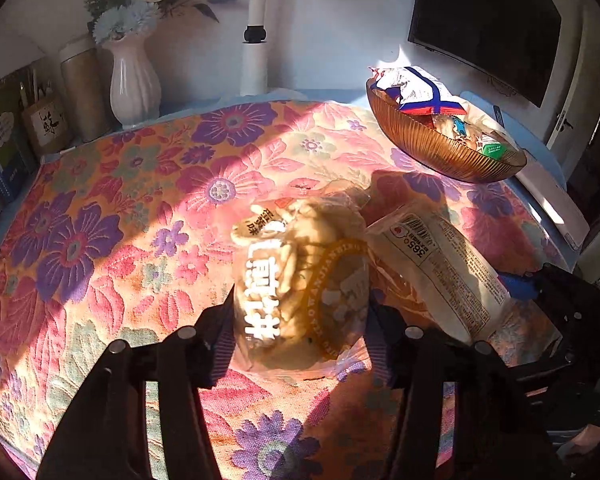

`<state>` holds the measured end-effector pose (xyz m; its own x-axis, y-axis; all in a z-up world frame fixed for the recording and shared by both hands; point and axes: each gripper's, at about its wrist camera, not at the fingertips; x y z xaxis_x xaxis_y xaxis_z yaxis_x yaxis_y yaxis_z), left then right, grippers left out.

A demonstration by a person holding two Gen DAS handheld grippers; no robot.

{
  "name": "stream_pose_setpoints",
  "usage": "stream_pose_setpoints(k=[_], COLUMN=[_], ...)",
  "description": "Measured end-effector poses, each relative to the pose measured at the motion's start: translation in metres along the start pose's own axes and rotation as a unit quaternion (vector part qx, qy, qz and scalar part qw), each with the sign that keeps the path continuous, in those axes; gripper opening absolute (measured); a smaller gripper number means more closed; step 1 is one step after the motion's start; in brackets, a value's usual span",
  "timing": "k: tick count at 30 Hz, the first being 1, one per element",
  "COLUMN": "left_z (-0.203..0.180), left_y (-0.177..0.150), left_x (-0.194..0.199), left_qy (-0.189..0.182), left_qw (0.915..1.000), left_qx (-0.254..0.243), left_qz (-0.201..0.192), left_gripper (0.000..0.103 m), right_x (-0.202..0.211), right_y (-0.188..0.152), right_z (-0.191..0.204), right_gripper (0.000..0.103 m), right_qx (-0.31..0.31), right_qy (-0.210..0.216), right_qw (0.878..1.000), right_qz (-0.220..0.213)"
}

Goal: Organize snacks
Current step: 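Carry the bun and white bread pack over the amber bowl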

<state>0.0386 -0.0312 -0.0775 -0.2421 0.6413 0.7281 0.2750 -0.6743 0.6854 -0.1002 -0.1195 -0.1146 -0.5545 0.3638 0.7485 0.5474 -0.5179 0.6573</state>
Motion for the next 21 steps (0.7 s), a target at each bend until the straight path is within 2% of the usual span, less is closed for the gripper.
stream_pose_setpoints(k=[4,8,12,14,17,21], left_z=[-0.022,-0.048,-0.078,-0.095,-0.118,-0.139], left_y=[0.031,0.071,0.104,0.122,0.155,0.189], left_x=[0.018,0.027,0.009,-0.007,-0.028,-0.056], left_qy=[-0.014,-0.058,-0.091,-0.091,-0.098,-0.097], left_qw=[0.9985,0.9929,0.9885,0.9864,0.9837,0.9822], left_qx=[-0.031,-0.054,-0.083,-0.104,-0.12,-0.129], left_qz=[-0.042,-0.089,-0.088,-0.089,-0.092,-0.096], left_gripper=[0.053,0.054,0.054,0.054,0.054,0.054], right_x=[0.035,0.07,0.088,0.088,0.082,0.057], right_y=[0.011,0.029,0.058,0.077,0.111,0.153], right_z=[-0.016,-0.047,-0.095,-0.126,-0.172,-0.226], right_gripper=[0.081,0.081,0.081,0.081,0.082,0.082], right_qx=[-0.014,-0.036,-0.068,-0.089,-0.13,-0.175], right_qy=[0.016,-0.022,-0.055,-0.066,-0.056,-0.005], right_qw=[0.999,0.994,0.985,0.981,0.977,0.977], right_qz=[-0.04,-0.105,-0.148,-0.158,-0.157,-0.121])
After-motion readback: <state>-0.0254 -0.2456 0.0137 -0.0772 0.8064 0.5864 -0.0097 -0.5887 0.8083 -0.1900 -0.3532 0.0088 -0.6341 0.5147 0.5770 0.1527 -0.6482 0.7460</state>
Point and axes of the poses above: each gripper's, at about its wrist camera, not at the fingertips, and x roughly against the way its jaws point, z to its left, y to its top, and after that the axes turned 8 degrees about -x, right-handed
